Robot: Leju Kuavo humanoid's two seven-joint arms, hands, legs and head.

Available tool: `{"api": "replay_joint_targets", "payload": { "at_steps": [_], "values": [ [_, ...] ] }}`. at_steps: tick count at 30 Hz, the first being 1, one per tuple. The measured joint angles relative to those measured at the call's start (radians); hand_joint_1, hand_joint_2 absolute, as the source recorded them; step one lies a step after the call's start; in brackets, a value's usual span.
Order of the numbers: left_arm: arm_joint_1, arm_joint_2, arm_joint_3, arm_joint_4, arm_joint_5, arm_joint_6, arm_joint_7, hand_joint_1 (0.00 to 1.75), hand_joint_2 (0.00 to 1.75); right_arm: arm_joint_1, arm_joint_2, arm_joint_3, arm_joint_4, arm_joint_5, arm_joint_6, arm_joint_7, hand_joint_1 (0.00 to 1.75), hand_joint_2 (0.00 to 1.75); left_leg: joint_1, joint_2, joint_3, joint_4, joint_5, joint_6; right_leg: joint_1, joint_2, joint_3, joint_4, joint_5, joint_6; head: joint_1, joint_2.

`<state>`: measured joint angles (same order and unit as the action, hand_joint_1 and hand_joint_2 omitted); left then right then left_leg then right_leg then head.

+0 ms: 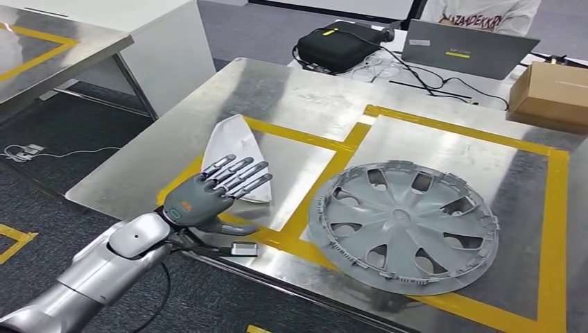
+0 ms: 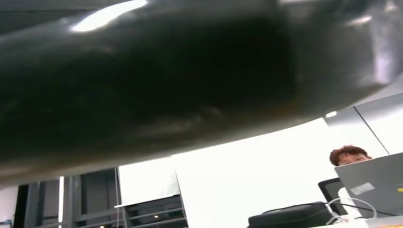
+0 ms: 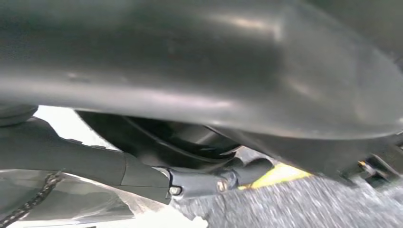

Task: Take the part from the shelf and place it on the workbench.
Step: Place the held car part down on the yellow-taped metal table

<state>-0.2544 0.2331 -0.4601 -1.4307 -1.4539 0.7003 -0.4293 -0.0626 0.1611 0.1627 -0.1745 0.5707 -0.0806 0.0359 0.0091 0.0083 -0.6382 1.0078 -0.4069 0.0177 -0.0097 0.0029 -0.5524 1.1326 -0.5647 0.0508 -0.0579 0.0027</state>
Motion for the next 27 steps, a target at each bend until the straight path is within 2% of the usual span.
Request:
{"api": "replay_joint_targets", "payload": {
  "at_steps": [1,2,3,5,6,7,8,10,11,12,13,14,15,17,18,20,21,22,23,25,26,27],
  "values": [
    [0.0,0.0,0.001,-0.003,0.002,0.0,0.0,0.0,0.0,0.001,0.0,-0.001,0.0,0.001,0.0,0.0,0.0,0.0,-0.001,0.0,-0.007,0.002,0.007,-0.005,0.0,0.002,0.047,-0.071,0.007,-0.002,-0.001,0.0],
    [0.001,0.0,0.002,-0.007,0.005,0.0,-0.001,0.0,0.0,0.002,-0.001,-0.002,0.0,0.002,0.0,-0.001,0.0,0.0,-0.002,0.0,-0.013,0.004,0.015,-0.011,0.0,0.003,0.079,-0.123,0.005,-0.006,-0.001,0.0],
    [0.001,0.0,0.003,-0.011,0.007,0.0,-0.003,0.0,0.0,0.004,-0.001,-0.002,0.0,0.003,0.0,-0.002,0.0,0.0,-0.003,0.0,-0.016,0.004,0.023,-0.017,0.002,0.004,0.09,-0.15,-0.001,-0.011,-0.002,0.0],
    [0.002,-0.001,0.004,-0.013,0.009,0.0,-0.006,0.0,0.0,0.008,-0.001,-0.003,0.0,0.004,0.0,-0.003,0.0,0.0,-0.001,0.0,-0.019,0.002,0.034,-0.029,0.004,0.004,0.081,-0.157,0.005,-0.027,-0.001,0.0],
    [0.003,-0.002,0.004,-0.014,0.009,0.0,-0.007,0.0,0.0,0.01,-0.001,-0.003,0.0,0.005,0.0,-0.002,0.0,0.0,0.0,0.0,-0.023,0.008,0.022,-0.034,0.004,0.002,0.075,-0.157,0.013,-0.038,-0.002,0.0],
    [0.004,-0.003,0.005,-0.014,0.009,0.0,-0.008,0.0,0.0,0.011,-0.001,-0.004,0.0,0.005,0.0,-0.002,0.0,0.0,0.002,-0.001,-0.03,0.028,-0.008,-0.039,0.003,-0.001,0.07,-0.158,0.022,-0.048,-0.002,0.0],
    [0.004,-0.004,0.005,-0.014,0.01,0.0,-0.009,0.0,0.0,0.011,-0.001,-0.004,0.0,0.006,0.0,-0.002,0.0,0.0,0.003,-0.001,-0.041,0.067,-0.054,-0.043,0.003,-0.003,0.063,-0.159,0.032,-0.057,-0.003,0.0],
    [0.004,-0.006,0.007,-0.013,0.01,0.0,-0.014,0.0,0.0,0.011,-0.001,-0.005,0.0,0.008,0.0,-0.002,0.0,0.0,0.003,-0.001,-0.067,0.191,-0.15,-0.047,0.006,-0.005,0.043,-0.155,0.051,-0.064,-0.004,0.0],
    [0.005,-0.008,0.007,-0.013,0.01,0.0,-0.017,0.0,0.0,0.011,-0.001,-0.005,0.0,0.009,0.0,-0.002,0.0,0.0,0.003,-0.001,-0.073,0.248,-0.173,-0.048,0.008,-0.006,0.03,-0.152,0.059,-0.066,-0.004,0.0],
    [0.006,-0.01,0.007,-0.013,0.009,0.0,-0.019,0.0,0.0,0.01,-0.001,-0.005,0.0,0.009,0.0,-0.002,0.0,0.0,0.003,-0.001,-0.068,0.278,-0.174,-0.047,0.01,-0.006,0.016,-0.149,0.067,-0.067,-0.004,0.0],
    [0.006,-0.012,0.007,-0.013,0.009,0.0,-0.021,0.0,0.0,0.01,-0.001,-0.006,0.0,0.01,0.0,-0.002,0.0,0.0,0.003,-0.001,-0.047,0.274,-0.159,-0.044,0.012,-0.006,0.002,-0.144,0.074,-0.067,-0.004,0.0],
    [0.006,-0.014,0.007,-0.013,0.009,0.0,-0.021,0.0,0.0,0.009,-0.001,-0.006,0.0,0.011,-0.001,-0.002,0.0,0.0,0.002,-0.002,-0.011,0.231,-0.134,-0.04,0.014,-0.006,-0.009,-0.14,0.079,-0.066,-0.005,0.0],
    [0.005,-0.015,0.007,-0.013,0.009,0.0,-0.021,0.0,0.0,0.009,-0.001,-0.006,0.0,0.012,-0.002,-0.002,0.0,0.0,0.0,-0.002,0.035,0.164,-0.115,-0.033,0.015,-0.006,-0.019,-0.135,0.084,-0.065,-0.004,0.0],
    [0.002,-0.018,0.008,-0.013,0.01,0.0,-0.021,0.0,0.0,0.007,-0.001,-0.006,0.0,0.014,-0.003,0.001,0.0,0.0,-0.005,-0.004,0.11,0.041,-0.103,-0.021,0.017,-0.006,-0.034,-0.13,0.095,-0.058,-0.004,0.0],
    [0.0,-0.019,0.008,-0.013,0.01,0.0,-0.021,0.0,0.0,0.006,-0.001,-0.007,0.0,0.014,-0.003,0.002,0.0,0.0,-0.008,-0.005,0.125,0.009,-0.106,-0.016,0.016,-0.006,-0.039,-0.129,0.102,-0.053,-0.004,0.0],
    [-0.002,-0.021,0.009,-0.013,0.011,0.0,-0.021,0.0,0.0,0.006,-0.001,-0.007,0.0,0.015,-0.003,0.004,0.0,0.0,-0.01,-0.004,0.125,-0.01,-0.099,-0.007,0.015,-0.006,-0.049,-0.13,0.115,-0.04,-0.004,0.0],
    [-0.003,-0.024,0.009,-0.013,0.011,0.0,-0.021,0.0,0.0,0.006,-0.002,-0.007,0.0,0.014,-0.003,0.005,0.0,0.0,-0.008,-0.002,0.121,-0.016,-0.091,-0.001,0.015,-0.005,-0.056,-0.127,0.109,-0.033,-0.003,0.0],
    [-0.004,-0.027,0.009,-0.013,0.011,0.0,-0.021,0.0,0.0,0.005,-0.002,-0.007,0.0,0.015,-0.003,0.007,0.0,0.0,-0.005,0.0,0.114,-0.022,-0.082,0.007,0.015,-0.005,-0.065,-0.112,0.088,-0.026,-0.002,0.0],
    [-0.006,-0.032,0.008,-0.013,0.011,0.0,-0.021,0.0,0.0,0.005,-0.003,-0.008,0.0,0.015,-0.003,0.01,0.0,0.0,-0.002,0.002,0.106,-0.026,-0.071,0.013,0.014,-0.004,-0.078,-0.077,0.051,-0.02,0.0,0.0],
    [-0.007,-0.039,0.008,-0.013,0.01,0.0,-0.022,0.0,0.0,0.001,-0.005,-0.008,0.0,0.015,-0.003,0.014,0.0,0.0,-0.002,0.004,0.081,-0.026,-0.053,0.018,0.01,-0.003,-0.112,0.041,-0.039,-0.009,0.002,0.0],
    [-0.007,-0.043,0.008,-0.013,0.01,0.0,-0.022,0.0,0.0,0.0,-0.006,-0.008,0.0,0.015,-0.004,0.016,0.0,0.0,-0.002,0.004,0.067,-0.025,-0.043,0.017,0.008,-0.003,-0.123,0.099,-0.066,-0.005,0.003,0.0],
    [-0.006,-0.046,0.008,-0.013,0.009,0.0,-0.022,0.0,0.0,-0.001,-0.007,-0.009,0.0,0.015,-0.004,0.017,0.0,0.0,-0.001,0.004,0.054,-0.024,-0.034,0.015,0.006,-0.004,-0.123,0.134,-0.07,-0.001,0.002,0.0]
  ]
}}
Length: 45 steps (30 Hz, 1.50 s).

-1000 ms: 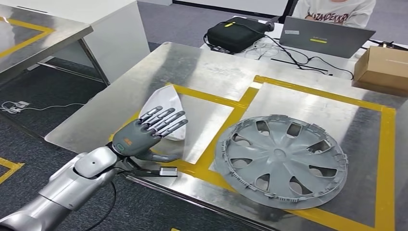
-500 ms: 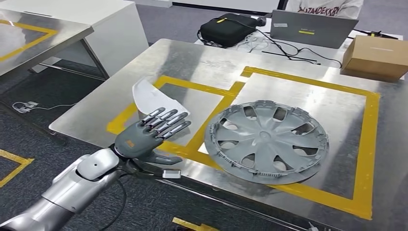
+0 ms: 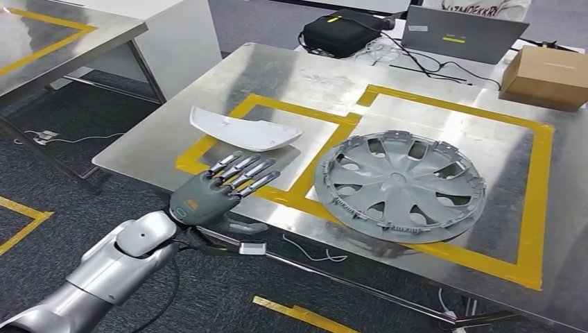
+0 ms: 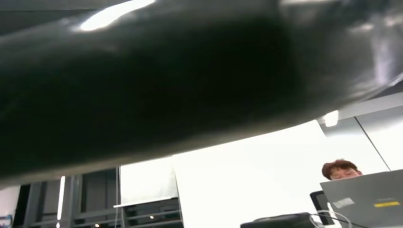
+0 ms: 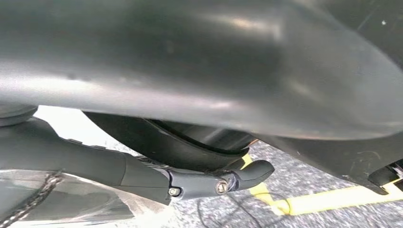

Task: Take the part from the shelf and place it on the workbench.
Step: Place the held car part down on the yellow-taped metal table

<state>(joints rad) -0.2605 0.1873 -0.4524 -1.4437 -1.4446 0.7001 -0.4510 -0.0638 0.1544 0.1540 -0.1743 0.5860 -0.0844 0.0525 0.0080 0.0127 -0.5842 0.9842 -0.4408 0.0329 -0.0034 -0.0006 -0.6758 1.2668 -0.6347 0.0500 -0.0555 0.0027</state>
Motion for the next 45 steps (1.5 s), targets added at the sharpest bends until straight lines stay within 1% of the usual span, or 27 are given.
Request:
{"api": "replay_joint_targets", "payload": {
  "at_steps": [1,2,4,6,9,11,13,15,16,17,19,21,24,26,29,30,31,32,34,35,37,39,40,41,42,44,45],
  "values": [
    [0.0,-0.002,0.0,0.0,0.0,0.0,0.0,0.0,0.0,0.0,-0.001,0.0,0.0,0.0,0.0,0.001,0.0,0.0,0.001,0.0,-0.013,0.002,0.009,-0.003,-0.002,0.0,0.016,0.001,0.018,0.004,0.0,0.0],
    [0.001,-0.004,0.0,0.0,0.0,0.0,0.0,0.0,0.0,0.0,-0.001,-0.001,0.0,0.001,0.0,0.001,0.0,0.0,0.003,0.0,-0.025,0.004,0.016,-0.007,-0.006,-0.001,0.047,-0.032,0.05,0.007,0.0,0.0],
    [0.001,-0.006,0.0,0.0,0.0,0.0,0.0,0.0,0.0,0.003,-0.002,-0.001,0.0,0.001,0.0,0.002,0.0,0.0,0.004,0.0,-0.044,0.011,0.027,-0.018,-0.012,0.0,0.137,-0.163,0.097,0.014,0.0,0.0],
    [0.0,-0.008,0.0,0.0,0.0,0.0,0.0,0.0,0.0,0.008,-0.002,-0.002,0.0,0.002,-0.001,0.002,0.0,0.0,0.002,0.0,-0.059,0.018,0.043,-0.03,-0.012,0.005,0.194,-0.262,0.098,0.012,0.0,0.0],
    [0.004,-0.011,0.001,0.0,-0.001,0.001,0.0,0.0,0.0,0.014,-0.002,-0.003,0.0,0.002,-0.002,0.001,0.0,0.0,0.002,-0.001,-0.08,0.021,0.061,-0.046,-0.012,0.008,0.19,-0.283,0.097,0.001,-0.002,0.0],
    [0.007,-0.012,0.001,0.0,-0.001,0.001,0.001,0.0,0.0,0.013,-0.002,-0.004,0.0,0.003,-0.004,0.002,0.0,0.0,0.003,-0.003,-0.1,0.066,0.012,-0.055,-0.015,0.006,0.175,-0.284,0.103,-0.012,-0.005,0.0],
    [0.014,-0.012,0.003,-0.001,-0.002,0.001,0.001,0.0,0.0,0.012,-0.002,-0.004,0.0,0.006,-0.007,0.002,0.0,0.0,0.003,-0.004,-0.13,0.191,-0.08,-0.059,-0.012,0.003,0.158,-0.277,0.111,-0.027,-0.01,0.0],
    [0.025,-0.011,0.006,-0.003,-0.002,0.001,0.001,0.0,0.0,0.012,-0.002,-0.004,0.0,0.009,-0.009,0.003,0.0,0.0,0.002,-0.004,-0.144,0.306,-0.131,-0.057,-0.004,0.002,0.141,-0.267,0.119,-0.039,-0.011,0.0],
    [0.03,-0.011,0.008,-0.005,-0.002,0.001,0.001,0.0,0.0,0.012,-0.002,-0.004,0.0,0.01,-0.01,0.003,0.0,0.0,0.001,-0.005,-0.133,0.319,-0.128,-0.052,0.001,0.001,0.131,-0.262,0.122,-0.044,-0.011,0.0],
    [0.035,-0.011,0.011,-0.009,-0.002,0.001,0.001,0.0,0.0,0.012,-0.002,-0.004,0.0,0.011,-0.011,0.003,0.0,0.0,-0.002,-0.005,-0.105,0.293,-0.109,-0.044,0.006,0.002,0.122,-0.257,0.125,-0.048,-0.011,0.0],
    [0.041,-0.011,0.018,-0.018,-0.002,0.001,0.001,0.0,0.0,0.012,0.0,-0.004,0.0,0.012,-0.012,0.004,0.0,0.0,-0.01,-0.008,-0.02,0.173,-0.073,-0.019,0.014,0.001,0.107,-0.249,0.132,-0.053,-0.01,0.0],
    [0.045,-0.011,0.024,-0.028,-0.001,0.001,0.0,0.0,0.0,0.012,0.002,-0.005,0.0,0.012,-0.013,0.006,0.0,0.0,-0.018,-0.01,0.038,0.071,-0.066,-0.001,0.015,0.0,0.095,-0.245,0.144,-0.05,-0.01,0.0],
    [0.054,-0.01,0.029,-0.039,-0.001,0.001,-0.003,0.0,0.0,0.012,0.003,-0.006,0.0,0.011,-0.014,0.014,0.0,0.0,-0.023,-0.009,0.041,0.031,-0.051,0.005,0.01,-0.001,0.081,-0.247,0.159,-0.034,-0.012,0.0],
    [0.066,-0.011,0.035,-0.047,-0.002,0.001,-0.009,0.0,0.0,0.012,0.003,-0.007,0.001,0.009,-0.014,0.017,0.0,0.0,-0.016,-0.005,0.032,0.011,-0.03,0.01,0.01,0.0,0.063,-0.222,0.118,-0.024,-0.01,0.0],
    [0.09,-0.014,0.049,-0.057,-0.003,0.001,-0.021,0.0,0.0,0.012,0.002,-0.011,0.001,0.008,-0.018,0.016,0.0,0.0,-0.012,-0.001,-0.003,0.005,0.001,0.013,0.003,0.001,0.023,-0.069,-0.008,-0.007,-0.007,0.0],
    [0.1,-0.015,0.055,-0.06,-0.002,0.001,-0.026,0.0,0.0,0.012,0.001,-0.012,0.001,0.008,-0.019,0.016,0.0,0.0,-0.011,0.0,-0.017,0.006,0.012,0.01,-0.001,0.001,0.02,-0.021,-0.022,-0.001,-0.007,0.0],
    [0.109,-0.017,0.06,-0.061,-0.002,0.001,-0.032,0.0,0.0,0.011,0.001,-0.013,0.001,0.008,-0.021,0.016,0.0,0.0,-0.01,0.002,-0.031,0.006,0.024,0.007,-0.004,0.001,0.027,0.003,-0.012,0.005,-0.007,0.0],
    [0.117,-0.019,0.066,-0.061,-0.002,0.001,-0.037,0.0,0.0,0.012,0.0,-0.014,0.001,0.008,-0.021,0.017,0.0,0.0,-0.007,0.002,-0.047,0.007,0.036,0.003,-0.008,0.001,0.049,-0.003,0.017,0.011,-0.007,0.0],
    [0.129,-0.024,0.075,-0.061,-0.002,0.001,-0.043,0.0,0.0,0.012,0.0,-0.018,0.0,0.007,-0.022,0.019,0.0,0.0,-0.002,0.001,-0.077,0.012,0.059,-0.009,-0.017,0.001,0.135,-0.106,0.072,0.022,-0.007,0.0],
    [0.132,-0.026,0.079,-0.062,-0.002,0.001,-0.046,0.0,0.0,0.011,0.0,-0.02,0.0,0.007,-0.02,0.02,0.0,0.0,-0.001,0.0,-0.09,0.016,0.07,-0.016,-0.018,0.003,0.19,-0.186,0.073,0.023,-0.007,0.0],
    [0.139,-0.03,0.087,-0.063,-0.001,0.001,-0.052,0.0,0.0,0.01,0.0,-0.021,-0.001,0.007,-0.017,0.02,0.0,0.0,-0.001,-0.002,-0.104,0.019,0.094,-0.029,-0.016,0.006,0.25,-0.292,0.051,0.009,-0.008,0.0],
    [0.148,-0.035,0.095,-0.064,-0.001,0.001,-0.056,0.0,0.0,0.011,0.001,-0.022,0.0,0.007,-0.014,0.019,0.0,0.0,0.002,-0.002,-0.108,0.011,0.116,-0.041,-0.012,0.005,0.241,-0.305,0.054,-0.017,-0.009,0.0],
    [0.153,-0.036,0.097,-0.064,-0.002,0.001,-0.056,0.0,0.0,0.012,0.001,-0.022,0.0,0.007,-0.013,0.019,0.0,0.0,0.004,-0.002,-0.111,0.013,0.106,-0.046,-0.012,0.003,0.23,-0.304,0.065,-0.027,-0.009,0.0],
    [0.159,-0.037,0.099,-0.064,-0.002,0.001,-0.057,0.0,0.0,0.013,0.002,-0.023,0.001,0.007,-0.012,0.019,0.0,0.0,0.005,-0.003,-0.116,0.029,0.073,-0.051,-0.013,0.0,0.218,-0.303,0.077,-0.038,-0.01,0.0],
    [0.163,-0.038,0.101,-0.064,-0.002,0.001,-0.057,0.0,0.0,0.013,0.002,-0.023,0.001,0.007,-0.011,0.019,0.0,0.0,0.006,-0.003,-0.122,0.065,0.017,-0.055,-0.014,-0.002,0.203,-0.303,0.091,-0.047,-0.012,0.0],
    [0.167,-0.038,0.105,-0.064,-0.002,0.001,-0.058,0.0,0.0,0.013,0.002,-0.023,0.001,0.007,-0.011,0.019,0.0,0.0,0.007,-0.004,-0.132,0.19,-0.108,-0.06,-0.011,-0.005,0.178,-0.3,0.119,-0.055,-0.015,0.0],
    [0.168,-0.038,0.106,-0.064,-0.001,0.001,-0.058,0.0,0.0,0.012,0.002,-0.023,0.001,0.007,-0.011,0.019,0.0,0.0,0.007,-0.004,-0.133,0.256,-0.139,-0.061,-0.01,-0.005,0.163,-0.298,0.132,-0.057,-0.015,0.0]
  ]
}}
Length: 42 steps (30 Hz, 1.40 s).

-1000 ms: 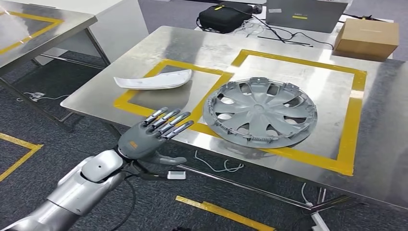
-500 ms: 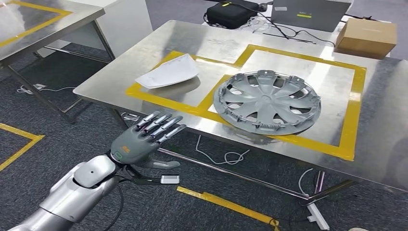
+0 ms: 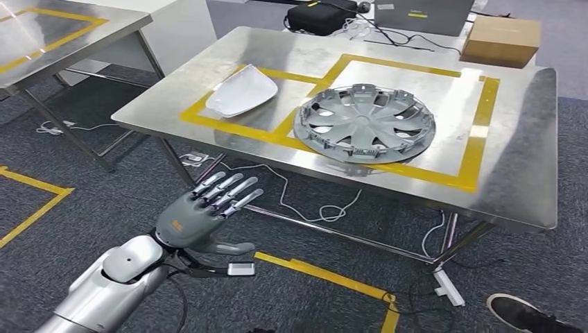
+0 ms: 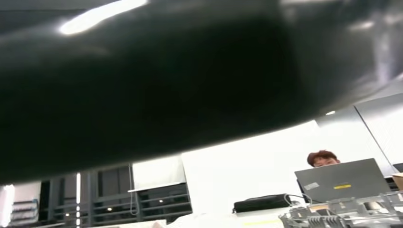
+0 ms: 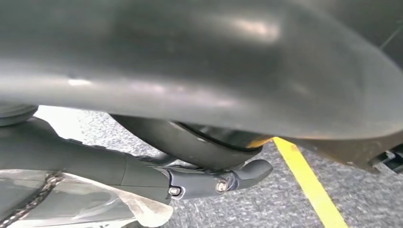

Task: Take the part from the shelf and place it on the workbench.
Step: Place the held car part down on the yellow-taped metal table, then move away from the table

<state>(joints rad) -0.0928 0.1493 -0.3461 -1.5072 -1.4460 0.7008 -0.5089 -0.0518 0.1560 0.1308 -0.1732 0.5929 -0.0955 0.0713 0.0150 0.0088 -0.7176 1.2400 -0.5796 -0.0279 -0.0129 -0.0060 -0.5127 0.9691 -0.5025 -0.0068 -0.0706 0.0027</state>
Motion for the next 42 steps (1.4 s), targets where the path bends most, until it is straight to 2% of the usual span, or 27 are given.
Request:
{"api": "replay_joint_targets", "payload": {
  "at_steps": [1,3,5,7,8,10,11,13,15,16,17,19,20,22,23,25,26,28,30,31,33,34,36,38,40,41,42],
  "values": [
    [0.0,0.0,0.0,0.0,0.0,0.0,0.0,0.0,0.0,-0.001,0.0,0.0,0.0,0.0,0.0,0.0,0.0,0.0,0.0,0.0,0.006,0.048,-0.001,0.0,0.001,-0.001,-0.017,0.004,0.013,0.0,0.0,0.0],
    [0.002,0.0,0.001,0.0,0.0,0.0,-0.001,0.0,0.0,-0.001,0.0,0.0,0.0,0.0,0.001,-0.001,0.0,0.0,0.0,-0.001,0.051,0.054,0.051,0.005,0.003,-0.002,-0.059,0.016,0.035,0.002,0.0,0.0],
    [0.002,-0.002,0.004,0.0,0.002,0.0,-0.009,0.0,0.0,-0.003,0.0,0.0,-0.001,-0.003,0.004,-0.005,0.0,0.0,-0.003,-0.003,0.161,-0.07,0.073,0.017,0.006,-0.001,-0.092,0.028,0.054,0.008,-0.001,0.0],
    [0.001,-0.01,0.013,0.0,0.007,0.0,-0.024,0.0,0.0,-0.004,0.001,-0.001,-0.002,-0.006,0.007,-0.008,0.0,0.0,-0.008,-0.006,0.264,-0.219,0.038,0.029,0.007,0.001,-0.107,0.032,0.073,0.019,0.001,0.0],
    [0.001,-0.014,0.018,0.001,0.009,0.0,-0.031,0.0,0.0,-0.004,0.002,-0.002,-0.002,-0.008,0.008,-0.008,0.0,0.0,-0.011,-0.007,0.287,-0.26,0.028,0.033,0.007,0.001,-0.111,0.03,0.085,0.026,0.001,0.0],
    [0.005,-0.024,0.026,0.006,0.011,0.0,-0.041,0.0,0.0,-0.002,0.002,-0.005,-0.002,-0.009,0.008,-0.006,0.0,0.0,-0.012,-0.004,0.271,-0.275,0.04,0.041,0.006,0.003,-0.124,0.026,0.1,0.038,0.002,0.0],
    [0.007,-0.028,0.03,0.012,0.011,0.0,-0.045,0.0,0.0,-0.002,0.002,-0.007,-0.001,-0.009,0.008,-0.007,0.0,0.0,-0.011,-0.001,0.256,-0.277,0.054,0.048,0.006,0.004,-0.135,0.035,0.081,0.043,0.004,0.0],
    [0.007,-0.035,0.038,0.026,0.015,-0.001,-0.052,0.0,0.0,-0.003,0.001,-0.01,-0.001,-0.009,0.007,-0.007,0.0,0.0,-0.009,0.005,0.224,-0.279,0.083,0.06,0.005,0.006,-0.162,0.108,-0.015,0.05,0.008,0.0],
    [0.006,-0.041,0.043,0.043,0.021,-0.001,-0.059,0.0,0.0,-0.006,0.001,-0.013,-0.001,-0.008,0.008,-0.003,0.0,0.0,-0.014,0.006,0.19,-0.277,0.111,0.066,0.005,0.006,-0.18,0.237,-0.102,0.053,0.01,0.0],
    [0.006,-0.044,0.044,0.052,0.023,-0.001,-0.062,0.0,0.0,-0.006,0.001,-0.014,-0.001,-0.008,0.009,0.0,0.0,0.0,-0.016,0.006,0.171,-0.275,0.125,0.067,0.005,0.006,-0.178,0.289,-0.108,0.054,0.01,0.0],
    [0.006,-0.046,0.045,0.061,0.023,-0.001,-0.065,0.0,0.0,-0.007,0.001,-0.015,-0.001,-0.008,0.01,0.001,0.0,0.0,-0.019,0.006,0.15,-0.271,0.139,0.067,0.005,0.006,-0.165,0.316,-0.087,0.053,0.01,0.0],
    [0.004,-0.05,0.047,0.078,0.026,-0.002,-0.066,0.0,0.0,-0.006,0.001,-0.016,-0.001,-0.008,0.014,0.0,0.0,0.0,-0.022,0.006,0.106,-0.258,0.164,0.065,0.006,0.006,-0.096,0.272,-0.022,0.046,0.01,0.0],
    [0.002,-0.05,0.05,0.085,0.029,-0.002,-0.065,0.0,0.0,-0.006,0.001,-0.016,-0.001,-0.007,0.017,-0.002,0.0,0.0,-0.024,0.005,0.088,-0.251,0.176,0.063,0.008,0.006,-0.039,0.203,-0.017,0.04,0.01,0.0],
    [-0.004,-0.05,0.058,0.099,0.037,-0.001,-0.062,0.0,0.0,-0.008,0.001,-0.017,-0.002,-0.005,0.023,-0.005,0.0,0.0,-0.027,0.005,0.067,-0.242,0.198,0.056,0.013,0.006,0.068,0.045,-0.052,0.03,0.008,0.0],
    [-0.007,-0.05,0.062,0.109,0.041,-0.001,-0.061,0.0,0.0,-0.009,0.002,-0.017,-0.002,-0.005,0.024,-0.006,0.0,0.0,-0.027,0.005,0.062,-0.243,0.211,0.051,0.015,0.005,0.093,-0.003,-0.071,0.025,0.009,0.0],
    [-0.013,-0.048,0.069,0.13,0.045,-0.001,-0.059,0.0,0.0,-0.008,0.005,-0.019,-0.002,-0.004,0.026,-0.005,0.0,0.0,-0.024,0.004,0.057,-0.249,0.233,0.04,0.016,0.004,0.086,-0.024,-0.061,0.013,0.011,0.0],
    [-0.013,-0.047,0.073,0.142,0.044,-0.001,-0.058,0.0,0.0,-0.008,0.006,-0.02,-0.002,-0.004,0.026,-0.004,0.0,0.0,-0.023,0.001,0.052,-0.245,0.222,0.033,0.015,0.002,0.076,-0.025,-0.048,0.005,0.012,0.0],
    [-0.007,-0.037,0.073,0.162,0.047,-0.002,-0.028,0.0,0.0,-0.006,0.008,-0.023,-0.001,-0.005,0.028,-0.002,0.0,0.0,-0.019,-0.006,0.034,-0.181,0.132,0.019,0.011,-0.002,0.047,-0.027,-0.018,-0.008,0.008,0.0],
    [-0.005,-0.017,0.057,0.178,0.057,-0.002,0.038,0.0,0.0,-0.005,0.008,-0.025,-0.002,-0.009,0.029,0.001,0.0,0.0,-0.014,-0.007,0.013,-0.046,0.022,0.008,0.012,-0.003,0.015,-0.022,0.012,-0.013,0.004,0.0],
    [-0.004,-0.007,0.048,0.185,0.062,-0.002,0.066,0.0,0.0,-0.005,0.008,-0.025,-0.002,-0.011,0.029,0.003,0.0,0.0,-0.013,-0.007,0.009,0.018,0.001,0.005,0.013,-0.003,-0.004,-0.018,0.027,-0.012,0.003,0.0],
    [-0.001,0.007,0.04,0.197,0.066,-0.002,0.083,0.0,0.0,-0.006,0.008,-0.026,-0.002,-0.013,0.028,0.007,0.0,0.0,-0.009,-0.007,0.036,0.061,0.032,0.002,0.012,-0.003,-0.048,-0.004,0.052,-0.007,0.003,0.0],
    [0.0,0.01,0.04,0.201,0.066,-0.002,0.078,0.0,0.0,-0.008,0.008,-0.027,-0.002,-0.013,0.028,0.01,0.0,0.0,-0.006,-0.007,0.075,0.027,0.061,0.001,0.011,-0.004,-0.071,0.004,0.063,-0.003,0.003,0.0],
    [0.003,0.011,0.041,0.209,0.062,-0.002,0.052,0.0,0.0,-0.012,0.008,-0.029,-0.003,-0.015,0.026,0.013,0.0,0.0,-0.003,-0.008,0.192,-0.12,0.067,0.003,0.012,-0.004,-0.106,0.023,0.082,0.006,0.002,0.0],
    [0.012,0.009,0.054,0.22,0.056,-0.001,0.02,0.0,0.0,-0.013,0.008,-0.032,-0.005,-0.018,0.023,0.013,0.0,0.0,-0.006,-0.009,0.265,-0.233,0.034,0.016,0.014,-0.003,-0.122,0.032,0.101,0.015,0.001,0.0],
    [0.032,0.001,0.082,0.238,0.054,-0.001,-0.011,0.0,0.0,-0.01,0.008,-0.036,-0.005,-0.021,0.019,0.014,0.0,0.0,-0.011,-0.005,0.262,-0.254,0.037,0.037,0.012,0.0,-0.129,0.029,0.121,0.027,0.002,0.0],
    [0.044,-0.005,0.101,0.25,0.056,-0.001,-0.026,0.0,0.0,-0.008,0.007,-0.039,-0.004,-0.022,0.017,0.015,0.0,0.0,-0.011,-0.002,0.252,-0.255,0.049,0.047,0.009,0.002,-0.134,0.032,0.113,0.032,0.002,0.0],
    [0.057,-0.013,0.122,0.262,0.06,-0.001,-0.04,0.0,0.0,-0.007,0.007,-0.043,-0.004,-0.022,0.016,0.017,0.0,0.0,-0.011,0.002,0.238,-0.256,0.063,0.057,0.008,0.003,-0.143,0.05,0.083,0.037,0.004,0.0]
  ]
}}
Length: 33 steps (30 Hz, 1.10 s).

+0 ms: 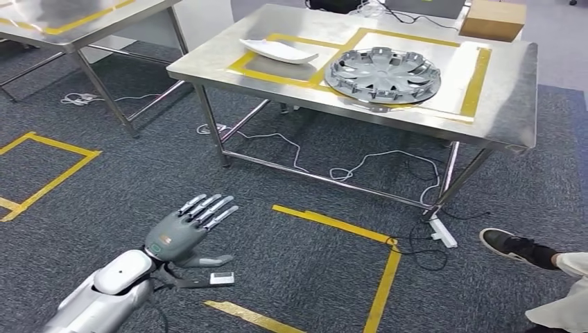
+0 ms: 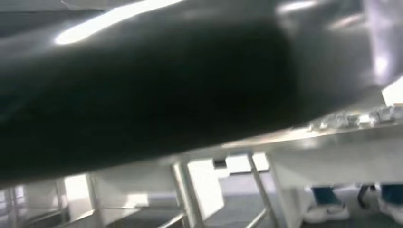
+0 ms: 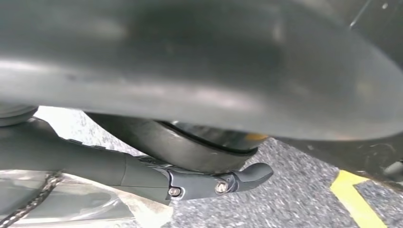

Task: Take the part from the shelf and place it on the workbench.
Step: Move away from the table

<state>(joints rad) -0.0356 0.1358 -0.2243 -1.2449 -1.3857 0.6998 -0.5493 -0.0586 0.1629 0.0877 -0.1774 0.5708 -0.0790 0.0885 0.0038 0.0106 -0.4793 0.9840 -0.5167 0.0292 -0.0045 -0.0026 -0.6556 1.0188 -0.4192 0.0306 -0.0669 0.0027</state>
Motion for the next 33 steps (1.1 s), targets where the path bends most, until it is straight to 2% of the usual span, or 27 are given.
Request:
{"api": "replay_joint_targets", "payload": {
  "at_steps": [1,3,4,5,6,7,8,9,10,11,12,14,15,17,18,19,20,21,22,23,24,25,26,28,29,31,33],
  "values": [
    [0.012,-0.01,0.022,0.012,0.007,0.0,-0.014,0.0,0.0,0.001,-0.001,-0.003,0.0,0.0,0.0,0.001,0.0,0.0,0.001,0.003,-0.017,-0.001,0.015,0.008,-0.001,0.002,-0.012,0.035,-0.051,0.003,0.002,0.0],
    [0.032,-0.031,0.073,0.043,0.039,0.0,-0.054,0.0,0.0,0.001,-0.001,-0.009,0.0,-0.003,0.0,-0.002,0.0,0.0,-0.002,0.004,-0.054,0.0,0.044,0.016,0.001,0.002,-0.033,0.154,-0.169,0.006,0.006,0.0],
    [0.038,-0.047,0.105,0.068,0.066,0.0,-0.081,0.0,0.0,0.001,-0.002,-0.013,0.0,-0.007,0.0,-0.006,0.0,0.0,-0.005,0.004,-0.075,0.001,0.06,0.016,0.001,0.002,-0.036,0.215,-0.197,0.005,0.006,0.0],
    [0.043,-0.065,0.142,0.101,0.099,0.0,-0.106,0.0,0.0,0.002,-0.002,-0.018,0.0,-0.012,0.0,-0.011,0.0,0.0,-0.007,0.004,-0.096,0.002,0.076,0.017,0.002,0.002,-0.029,0.259,-0.195,0.003,0.006,0.0],
    [0.046,-0.084,0.181,0.137,0.139,0.0,-0.124,0.0,0.0,0.003,-0.002,-0.024,0.0,-0.017,0.0,-0.015,0.0,0.0,-0.01,0.004,-0.116,0.004,0.09,0.016,0.003,0.002,-0.01,0.275,-0.169,-0.001,0.006,0.0],
    [0.047,-0.104,0.224,0.177,0.183,0.0,-0.135,0.0,0.0,0.004,-0.001,-0.03,0.0,-0.02,-0.001,-0.018,0.0,0.0,-0.013,0.004,-0.135,0.006,0.104,0.015,0.005,0.002,0.023,0.259,-0.134,-0.007,0.006,0.0],
    [0.045,-0.121,0.262,0.219,0.226,-0.001,-0.137,0.0,0.0,0.005,-0.001,-0.035,0.0,-0.023,-0.003,-0.02,0.0,0.0,-0.015,0.004,-0.149,0.007,0.117,0.014,0.009,0.002,0.074,0.208,-0.112,-0.016,0.006,0.0],
    [0.037,-0.136,0.299,0.268,0.266,-0.001,-0.13,0.0,0.0,0.006,-0.001,-0.039,0.0,-0.025,-0.005,-0.019,0.0,0.0,-0.018,0.003,-0.16,0.008,0.128,0.012,0.015,0.002,0.146,0.126,-0.113,-0.026,0.006,0.0],
    [0.028,-0.149,0.335,0.323,0.294,-0.001,-0.114,0.0,0.0,0.006,0.0,-0.043,-0.001,-0.026,-0.007,-0.019,0.0,0.0,-0.021,0.002,-0.168,0.01,0.138,0.009,0.019,0.002,0.212,0.034,-0.133,-0.033,0.007,0.0],
    [0.019,-0.159,0.37,0.381,0.308,-0.001,-0.086,0.0,0.0,0.005,0.001,-0.048,-0.002,-0.028,-0.009,-0.018,0.0,0.0,-0.022,0.002,-0.173,0.01,0.149,0.005,0.023,0.002,0.26,-0.038,-0.156,-0.038,0.005,0.0],
    [0.012,-0.166,0.405,0.438,0.309,-0.001,-0.048,0.0,0.0,0.006,0.002,-0.053,-0.002,-0.03,-0.01,-0.017,0.0,0.0,-0.024,0.001,-0.177,0.009,0.161,0.0,0.026,0.001,0.286,-0.084,-0.171,-0.04,0.005,0.0],
    [0.003,-0.174,0.468,0.553,0.296,-0.001,0.035,0.0,0.0,0.009,0.007,-0.061,-0.002,-0.031,-0.01,-0.015,0.0,0.0,-0.021,-0.002,-0.185,0.008,0.174,-0.01,0.024,-0.004,0.275,-0.096,-0.163,-0.047,0.003,0.0],
    [0.001,-0.176,0.495,0.611,0.291,-0.002,0.073,0.0,0.0,0.012,0.009,-0.063,-0.002,-0.03,-0.01,-0.012,0.0,0.0,-0.019,-0.005,-0.192,0.022,0.155,-0.017,0.022,-0.009,0.268,-0.097,-0.153,-0.054,0.003,0.0],
    [0.003,-0.181,0.54,0.718,0.288,-0.004,0.125,0.0,0.0,0.017,0.012,-0.067,-0.002,-0.028,-0.009,-0.005,0.0,0.0,-0.011,-0.01,-0.218,0.108,0.07,-0.034,0.018,-0.024,0.251,-0.097,-0.135,-0.065,0.002,0.0],
    [0.005,-0.184,0.558,0.762,0.289,-0.006,0.14,0.0,0.0,0.019,0.013,-0.068,-0.002,-0.027,-0.008,-0.002,0.0,0.0,-0.007,-0.01,-0.235,0.176,0.023,-0.042,0.018,-0.031,0.242,-0.096,-0.128,-0.067,0.0,0.0],
    [0.006,-0.187,0.572,0.8,0.289,-0.007,0.149,0.0,0.0,0.02,0.014,-0.069,-0.002,-0.026,-0.008,-0.001,0.0,0.0,-0.002,-0.01,-0.249,0.24,-0.007,-0.048,0.018,-0.039,0.232,-0.093,-0.122,-0.066,0.0,0.0],
    [0.006,-0.19,0.584,0.832,0.289,-0.008,0.153,0.0,0.0,0.021,0.014,-0.071,-0.002,-0.026,-0.008,-0.001,0.0,0.0,0.002,-0.009,-0.251,0.283,-0.017,-0.054,0.018,-0.049,0.222,-0.089,-0.118,-0.064,0.0,0.0],
    [0.006,-0.191,0.592,0.858,0.29,-0.012,0.16,0.0,0.0,0.021,0.015,-0.072,-0.002,-0.025,-0.009,0.0,0.0,0.0,0.006,-0.008,-0.237,0.29,-0.007,-0.058,0.017,-0.06,0.212,-0.083,-0.116,-0.063,0.0,0.0],
    [0.004,-0.193,0.601,0.88,0.292,-0.022,0.175,0.0,0.0,0.021,0.015,-0.073,-0.002,-0.025,-0.009,0.001,0.0,0.0,0.01,-0.003,-0.203,0.257,0.013,-0.06,0.016,-0.071,0.204,-0.076,-0.115,-0.06,0.0,0.0],
    [0.002,-0.193,0.609,0.9,0.294,-0.036,0.198,0.0,0.0,0.021,0.015,-0.073,-0.002,-0.024,-0.01,0.002,0.0,0.0,0.013,0.01,-0.155,0.195,0.032,-0.062,0.015,-0.083,0.198,-0.069,-0.116,-0.058,0.0,0.0],
    [-0.001,-0.195,0.617,0.918,0.298,-0.055,0.23,0.0,0.0,0.02,0.016,-0.073,-0.002,-0.023,-0.011,0.004,0.0,0.0,0.011,0.03,-0.107,0.126,0.04,-0.061,0.016,-0.093,0.192,-0.062,-0.118,-0.054,-0.001,0.0],
    [-0.003,-0.197,0.625,0.933,0.3,-0.077,0.27,0.0,0.0,0.019,0.016,-0.073,-0.002,-0.021,-0.011,0.006,0.0,0.0,0.007,0.048,-0.073,0.072,0.042,-0.055,0.018,-0.103,0.189,-0.057,-0.119,-0.049,0.0,0.0],
    [-0.004,-0.2,0.632,0.947,0.3,-0.102,0.317,0.0,0.0,0.018,0.017,-0.073,-0.002,-0.017,-0.011,0.01,0.0,0.0,0.003,0.061,-0.055,0.039,0.037,-0.046,0.019,-0.112,0.189,-0.053,-0.121,-0.043,0.0,0.0],
    [0.003,-0.207,0.642,0.972,0.288,-0.153,0.421,0.0,0.0,0.016,0.018,-0.073,-0.002,-0.008,-0.009,0.016,0.0,0.0,-0.003,0.053,-0.058,0.024,0.035,-0.024,0.021,-0.13,0.194,-0.051,-0.12,-0.031,0.002,0.0],
    [0.008,-0.213,0.645,0.983,0.279,-0.175,0.471,0.0,0.0,0.015,0.018,-0.073,-0.002,-0.004,-0.009,0.017,0.0,0.0,-0.002,0.045,-0.062,0.019,0.038,-0.015,0.019,-0.126,0.194,-0.048,-0.123,-0.023,0.002,0.0],
    [0.016,-0.227,0.646,0.998,0.261,-0.203,0.537,0.0,0.0,0.014,0.018,-0.073,-0.002,0.001,-0.009,0.017,0.0,0.0,0.001,0.024,-0.071,0.012,0.05,0.002,0.015,-0.077,0.173,-0.006,-0.158,-0.01,0.005,0.0],
    [0.017,-0.246,0.647,1.007,0.249,-0.216,0.563,0.0,0.0,0.013,0.018,-0.073,-0.002,0.003,-0.012,0.019,0.0,0.0,0.0,0.001,-0.085,0.01,0.062,0.013,0.01,-0.018,0.114,0.118,-0.229,-0.004,0.01,0.0]
  ]
}}
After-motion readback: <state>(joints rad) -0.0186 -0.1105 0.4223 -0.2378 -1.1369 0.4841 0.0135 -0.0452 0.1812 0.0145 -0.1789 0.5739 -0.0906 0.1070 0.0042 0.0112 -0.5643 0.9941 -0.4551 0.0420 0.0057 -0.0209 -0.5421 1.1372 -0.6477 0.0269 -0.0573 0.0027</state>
